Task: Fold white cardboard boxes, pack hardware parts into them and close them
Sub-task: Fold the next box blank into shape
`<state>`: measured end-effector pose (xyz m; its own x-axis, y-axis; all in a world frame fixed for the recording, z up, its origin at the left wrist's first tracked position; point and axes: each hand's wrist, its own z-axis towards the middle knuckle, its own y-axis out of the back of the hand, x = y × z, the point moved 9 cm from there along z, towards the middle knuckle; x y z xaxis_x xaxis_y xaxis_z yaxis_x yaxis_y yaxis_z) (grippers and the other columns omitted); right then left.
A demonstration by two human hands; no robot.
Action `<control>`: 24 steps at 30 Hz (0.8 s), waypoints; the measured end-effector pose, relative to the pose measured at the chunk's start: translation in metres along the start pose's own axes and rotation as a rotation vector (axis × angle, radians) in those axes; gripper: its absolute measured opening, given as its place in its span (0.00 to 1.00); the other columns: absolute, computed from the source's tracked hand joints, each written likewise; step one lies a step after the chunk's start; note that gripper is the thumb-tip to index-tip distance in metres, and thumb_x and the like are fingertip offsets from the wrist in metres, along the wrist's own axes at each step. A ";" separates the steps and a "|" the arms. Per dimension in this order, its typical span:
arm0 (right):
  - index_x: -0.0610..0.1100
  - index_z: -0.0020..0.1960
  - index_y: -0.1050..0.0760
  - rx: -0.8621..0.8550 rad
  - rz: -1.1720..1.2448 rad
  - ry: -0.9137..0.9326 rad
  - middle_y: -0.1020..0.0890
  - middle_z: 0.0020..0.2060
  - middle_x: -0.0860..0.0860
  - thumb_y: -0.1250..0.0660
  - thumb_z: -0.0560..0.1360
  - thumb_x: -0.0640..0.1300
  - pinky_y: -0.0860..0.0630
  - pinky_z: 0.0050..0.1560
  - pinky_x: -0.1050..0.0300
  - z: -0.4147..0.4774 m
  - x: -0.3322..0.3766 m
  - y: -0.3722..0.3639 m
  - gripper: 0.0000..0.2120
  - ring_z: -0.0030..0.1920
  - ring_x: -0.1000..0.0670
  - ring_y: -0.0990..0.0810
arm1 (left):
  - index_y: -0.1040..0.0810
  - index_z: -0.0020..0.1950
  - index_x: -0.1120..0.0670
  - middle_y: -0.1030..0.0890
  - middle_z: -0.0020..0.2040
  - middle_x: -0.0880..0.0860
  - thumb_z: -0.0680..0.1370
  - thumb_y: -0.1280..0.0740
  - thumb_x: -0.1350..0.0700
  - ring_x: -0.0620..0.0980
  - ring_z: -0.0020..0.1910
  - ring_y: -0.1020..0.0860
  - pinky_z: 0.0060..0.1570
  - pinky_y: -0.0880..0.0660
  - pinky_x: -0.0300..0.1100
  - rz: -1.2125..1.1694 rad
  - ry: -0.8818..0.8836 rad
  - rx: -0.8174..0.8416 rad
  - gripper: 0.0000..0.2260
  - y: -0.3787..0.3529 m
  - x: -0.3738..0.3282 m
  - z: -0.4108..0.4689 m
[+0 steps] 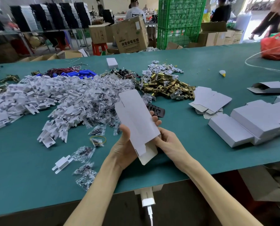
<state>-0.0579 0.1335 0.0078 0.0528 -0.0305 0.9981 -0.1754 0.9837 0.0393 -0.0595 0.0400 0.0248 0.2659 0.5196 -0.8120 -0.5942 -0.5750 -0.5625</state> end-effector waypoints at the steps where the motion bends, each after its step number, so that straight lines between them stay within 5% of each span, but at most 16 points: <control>1: 0.48 0.59 0.21 -0.003 0.003 0.000 0.13 0.52 0.53 0.32 0.78 0.54 0.21 0.52 0.61 0.000 0.001 0.000 0.14 0.52 0.56 0.17 | 0.41 0.82 0.61 0.28 0.73 0.59 0.64 0.24 0.31 0.60 0.76 0.31 0.78 0.40 0.62 -0.003 0.002 -0.017 0.58 0.002 0.000 0.000; 6: 0.45 0.60 0.22 -0.018 -0.114 0.048 0.15 0.49 0.50 0.30 0.80 0.46 0.20 0.49 0.57 0.000 0.008 -0.004 0.10 0.48 0.52 0.17 | 0.30 0.77 0.60 0.20 0.60 0.55 0.57 0.22 0.28 0.54 0.59 0.19 0.66 0.24 0.57 0.031 0.007 -0.154 0.57 0.016 0.001 0.001; 11: 0.58 0.74 0.35 0.065 -0.112 0.107 0.24 0.65 0.51 0.20 0.62 0.58 0.22 0.60 0.53 -0.001 0.015 -0.012 0.44 0.62 0.49 0.21 | 0.19 0.62 0.60 0.16 0.54 0.59 0.50 0.21 0.25 0.57 0.52 0.15 0.53 0.17 0.56 0.059 -0.011 -0.311 0.52 0.025 0.000 0.001; 14: 0.57 0.80 0.41 0.054 -0.032 0.103 0.28 0.71 0.55 0.23 0.57 0.73 0.22 0.62 0.55 -0.003 0.018 -0.006 0.57 0.66 0.53 0.23 | 0.22 0.65 0.62 0.15 0.57 0.59 0.52 0.24 0.22 0.56 0.52 0.15 0.47 0.16 0.52 0.180 -0.051 -0.433 0.56 0.027 -0.004 0.000; 18: 0.59 0.80 0.40 0.046 0.022 0.100 0.26 0.70 0.59 0.31 0.65 0.76 0.22 0.62 0.57 -0.005 0.023 -0.005 0.48 0.65 0.53 0.21 | 0.19 0.65 0.51 0.16 0.61 0.61 0.64 0.31 0.21 0.62 0.59 0.16 0.51 0.17 0.51 0.325 -0.136 -0.457 0.42 0.022 -0.008 -0.001; 21: 0.58 0.79 0.37 0.034 0.029 0.105 0.24 0.70 0.58 0.31 0.76 0.59 0.22 0.58 0.60 -0.006 0.021 -0.006 0.33 0.65 0.52 0.21 | 0.21 0.68 0.55 0.16 0.62 0.62 0.66 0.34 0.20 0.62 0.61 0.17 0.58 0.18 0.53 0.366 -0.118 -0.467 0.46 0.023 -0.005 0.000; 24: 0.52 0.78 0.33 0.007 0.084 0.083 0.20 0.67 0.56 0.33 0.78 0.51 0.23 0.62 0.56 -0.004 0.017 -0.001 0.29 0.65 0.50 0.20 | 0.24 0.71 0.57 0.16 0.62 0.61 0.69 0.35 0.23 0.59 0.61 0.17 0.55 0.18 0.48 0.335 -0.093 -0.468 0.45 0.026 -0.002 0.000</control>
<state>-0.0526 0.1324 0.0247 0.1189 0.0672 0.9906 -0.1893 0.9809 -0.0438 -0.0753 0.0246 0.0117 0.0411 0.3025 -0.9523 -0.2297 -0.9247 -0.3037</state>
